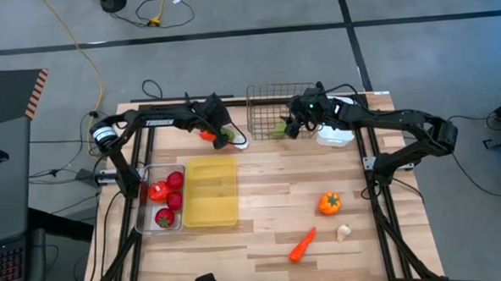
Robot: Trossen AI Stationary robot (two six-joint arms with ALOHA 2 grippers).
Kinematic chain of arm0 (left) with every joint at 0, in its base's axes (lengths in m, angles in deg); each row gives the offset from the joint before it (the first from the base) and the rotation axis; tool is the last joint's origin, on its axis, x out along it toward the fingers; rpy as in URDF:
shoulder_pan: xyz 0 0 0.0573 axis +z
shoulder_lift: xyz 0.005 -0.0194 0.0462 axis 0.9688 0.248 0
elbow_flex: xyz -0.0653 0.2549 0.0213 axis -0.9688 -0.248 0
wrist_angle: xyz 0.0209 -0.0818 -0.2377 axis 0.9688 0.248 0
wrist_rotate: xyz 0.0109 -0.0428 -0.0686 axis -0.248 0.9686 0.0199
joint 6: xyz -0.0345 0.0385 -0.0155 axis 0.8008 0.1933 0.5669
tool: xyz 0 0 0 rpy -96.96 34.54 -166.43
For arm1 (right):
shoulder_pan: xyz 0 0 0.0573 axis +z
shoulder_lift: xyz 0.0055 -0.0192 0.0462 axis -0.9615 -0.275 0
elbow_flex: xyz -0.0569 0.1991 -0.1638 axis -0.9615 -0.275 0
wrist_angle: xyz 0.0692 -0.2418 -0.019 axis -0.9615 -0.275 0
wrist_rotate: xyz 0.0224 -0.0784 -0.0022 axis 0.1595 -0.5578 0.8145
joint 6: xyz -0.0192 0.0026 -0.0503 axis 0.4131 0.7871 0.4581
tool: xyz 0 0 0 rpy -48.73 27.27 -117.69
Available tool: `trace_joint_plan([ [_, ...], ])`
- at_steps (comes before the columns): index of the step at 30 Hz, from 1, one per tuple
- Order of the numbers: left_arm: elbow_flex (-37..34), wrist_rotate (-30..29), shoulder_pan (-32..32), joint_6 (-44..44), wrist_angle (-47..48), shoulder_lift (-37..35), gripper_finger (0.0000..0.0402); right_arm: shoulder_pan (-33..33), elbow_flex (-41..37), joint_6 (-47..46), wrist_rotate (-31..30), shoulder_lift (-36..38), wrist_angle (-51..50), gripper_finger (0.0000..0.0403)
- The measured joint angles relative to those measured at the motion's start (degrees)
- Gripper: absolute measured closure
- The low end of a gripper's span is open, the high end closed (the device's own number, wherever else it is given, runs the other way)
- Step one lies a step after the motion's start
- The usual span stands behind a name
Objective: Sort produce into baskets
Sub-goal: Put the cucumber into the wire basket
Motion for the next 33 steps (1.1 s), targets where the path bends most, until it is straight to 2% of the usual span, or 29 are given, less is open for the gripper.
trace_joint_plan([
  [5,-0.01,-0.33,-0.08,-1.47,-0.97,1.71,0.0040,0.33,0.00,0.00,-0.03,0.00,-0.02,0.0137],
  [8,-0.04,-0.33,-0.09,-0.96,-0.82,2.01,0.0062,0.35,0.00,0.00,-0.03,0.00,-0.02,0.0137],
  [20,0.00,-0.99,-0.07,-0.54,-1.43,2.01,0.0246,0.35,0.00,0.02,-0.05,0.00,-0.02,0.0137],
  [25,1.25,-3.13,0.09,0.34,-0.70,2.01,0.0304,0.35,0.00,0.02,-0.05,1.64,-0.11,0.0137],
  [28,2.95,-3.23,0.11,0.45,-0.32,2.01,0.0321,0.50,0.00,0.02,-0.07,3.74,-0.11,0.0137],
  [33,5.67,-3.06,0.09,0.38,0.53,2.01,0.0323,1.03,0.00,0.02,-0.07,7.35,-0.14,0.0137],
])
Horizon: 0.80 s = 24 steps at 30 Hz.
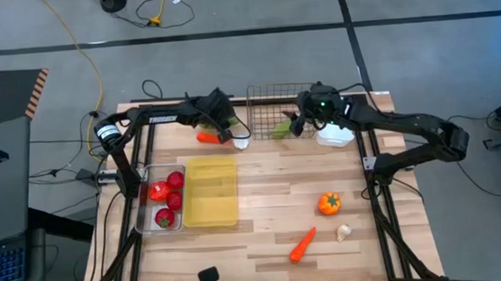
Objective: Sort produce into baskets
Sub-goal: Put the cucumber into the wire basket
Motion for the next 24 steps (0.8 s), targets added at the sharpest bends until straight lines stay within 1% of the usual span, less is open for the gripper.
trace_joint_plan([
  [3,2.19,0.00,0.00,0.44,2.01,0.00,0.0323,0.65,0.00,0.00,0.01,2.12,-0.59,0.0137],
  [6,6.61,-0.24,0.00,0.50,5.82,0.00,0.0323,1.64,0.00,0.00,0.01,4.51,-1.47,0.0137],
  [13,22.64,-4.56,0.00,-0.08,19.12,-0.02,0.0323,5.93,0.00,-0.02,0.03,9.74,-5.63,0.0137],
  [16,28.89,-3.77,-0.05,1.62,21.45,-0.04,0.0323,8.36,0.00,-0.04,0.04,11.13,-8.16,0.0137],
  [17,30.43,-2.37,-0.09,2.90,21.29,-0.08,0.0323,9.13,0.00,-0.03,0.04,11.44,-9.10,0.0137],
  [19,32.98,2.54,-0.17,6.11,20.07,-0.11,0.0323,10.72,0.00,-0.37,0.04,11.77,-10.82,0.0137],
  [22,33.67,11.90,-0.51,11.16,14.96,-0.20,0.0323,12.59,0.00,-2.67,0.07,11.93,-13.37,0.0137],
  [24,33.67,16.33,-0.99,13.41,12.59,-0.10,0.0324,13.66,0.00,-4.30,0.05,11.93,-15.43,0.0137],
])
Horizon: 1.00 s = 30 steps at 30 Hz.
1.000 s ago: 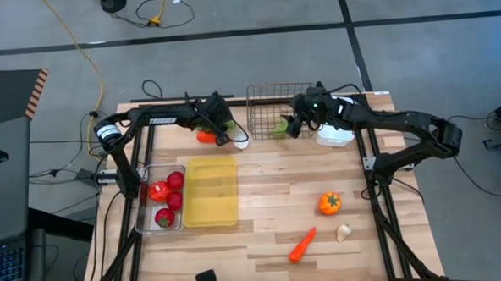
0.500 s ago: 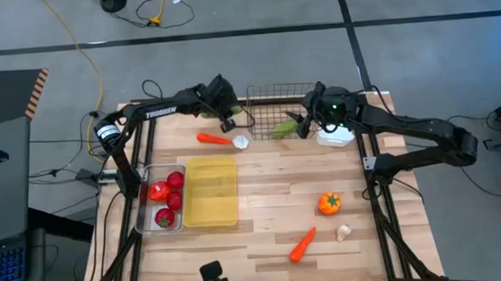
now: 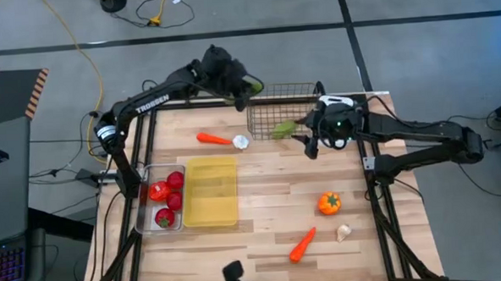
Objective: Sort produce into baskets
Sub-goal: Put the cucumber into the wire basket
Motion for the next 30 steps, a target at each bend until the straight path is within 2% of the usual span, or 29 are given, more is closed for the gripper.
trace_joint_plan([
  [2,0.01,1.42,-0.98,0.77,-2.49,0.70,0.0324,0.95,0.00,-1.35,-0.01,0.00,-1.95,0.0137],
  [8,-0.58,0.81,-4.33,1.89,-5.44,3.43,0.0324,4.70,0.00,-2.76,0.03,0.00,-6.97,0.0137],
  [14,-0.44,0.02,-7.73,1.94,-15.46,8.14,0.0324,9.45,0.00,-4.03,0.14,-0.02,-9.95,0.0137],
  [21,-0.49,-1.01,-9.50,1.53,-21.23,12.60,0.0323,14.49,0.00,-5.44,0.75,-0.03,-12.51,0.0137],
  [25,-0.50,-3.67,-9.88,1.55,-21.14,13.90,0.0298,16.64,0.00,-8.21,1.67,-0.07,-13.62,0.0137],
  [30,-0.50,-6.75,-10.25,1.53,-23.03,15.48,0.0237,19.45,0.00,-9.70,1.69,-0.57,-14.37,0.0137],
])
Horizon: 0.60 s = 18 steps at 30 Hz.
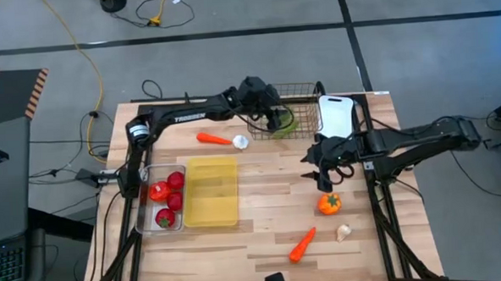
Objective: Sort produce into baskets
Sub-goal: Put the cucumber into the wire basket, then put the orange tomato into the transparent bin
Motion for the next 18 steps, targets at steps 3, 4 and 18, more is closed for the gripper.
trace_joint_plan([
  [3,0.02,-0.08,0.00,0.02,0.17,0.50,0.0202,1.72,0.00,-0.03,0.02,-0.59,-0.25,0.0137],
  [4,0.02,-0.11,0.00,0.01,0.44,0.55,0.0193,2.12,0.00,-0.03,0.02,-0.66,-0.23,0.0137],
  [18,2.16,0.10,0.07,-2.77,1.88,0.04,0.0158,7.16,0.00,0.44,0.39,-4.79,-0.21,0.0137],
])
